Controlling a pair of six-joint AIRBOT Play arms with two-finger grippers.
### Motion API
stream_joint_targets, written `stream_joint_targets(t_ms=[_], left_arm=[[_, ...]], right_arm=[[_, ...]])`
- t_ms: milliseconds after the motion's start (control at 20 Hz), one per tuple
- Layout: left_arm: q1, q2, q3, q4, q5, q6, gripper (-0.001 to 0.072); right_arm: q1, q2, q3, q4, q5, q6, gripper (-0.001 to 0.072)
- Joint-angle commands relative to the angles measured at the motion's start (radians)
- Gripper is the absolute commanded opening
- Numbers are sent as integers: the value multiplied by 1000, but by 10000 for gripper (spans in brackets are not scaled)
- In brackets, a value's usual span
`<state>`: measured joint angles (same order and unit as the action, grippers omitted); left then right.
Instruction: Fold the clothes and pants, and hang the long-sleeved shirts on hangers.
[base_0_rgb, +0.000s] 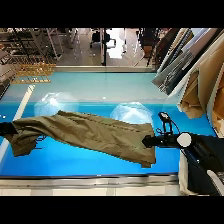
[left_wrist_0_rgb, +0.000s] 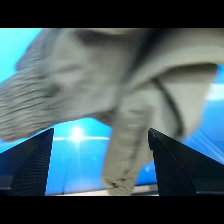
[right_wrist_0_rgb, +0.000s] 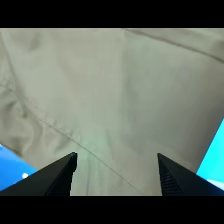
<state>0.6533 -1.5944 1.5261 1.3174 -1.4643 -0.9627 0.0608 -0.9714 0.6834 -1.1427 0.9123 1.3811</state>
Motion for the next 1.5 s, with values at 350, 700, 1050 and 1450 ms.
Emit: stream_joint_targets(t_ms=[350, 700, 1050, 1450], left_arm=[[8, 27, -2, 53, 225, -19, 688], [7, -94, -2, -51, 144, 301, 491], [9, -54, 1, -63, 151, 305, 17], [9, -10, 1, -78, 151, 297, 17]], right_arm=[[1, 1, -5, -48, -49, 74, 574], [-1, 1, -5, -96, -48, 147, 574], [-218, -80, 18, -32, -240, 163, 573], [-214, -480, 373, 177, 19, -323, 414]])
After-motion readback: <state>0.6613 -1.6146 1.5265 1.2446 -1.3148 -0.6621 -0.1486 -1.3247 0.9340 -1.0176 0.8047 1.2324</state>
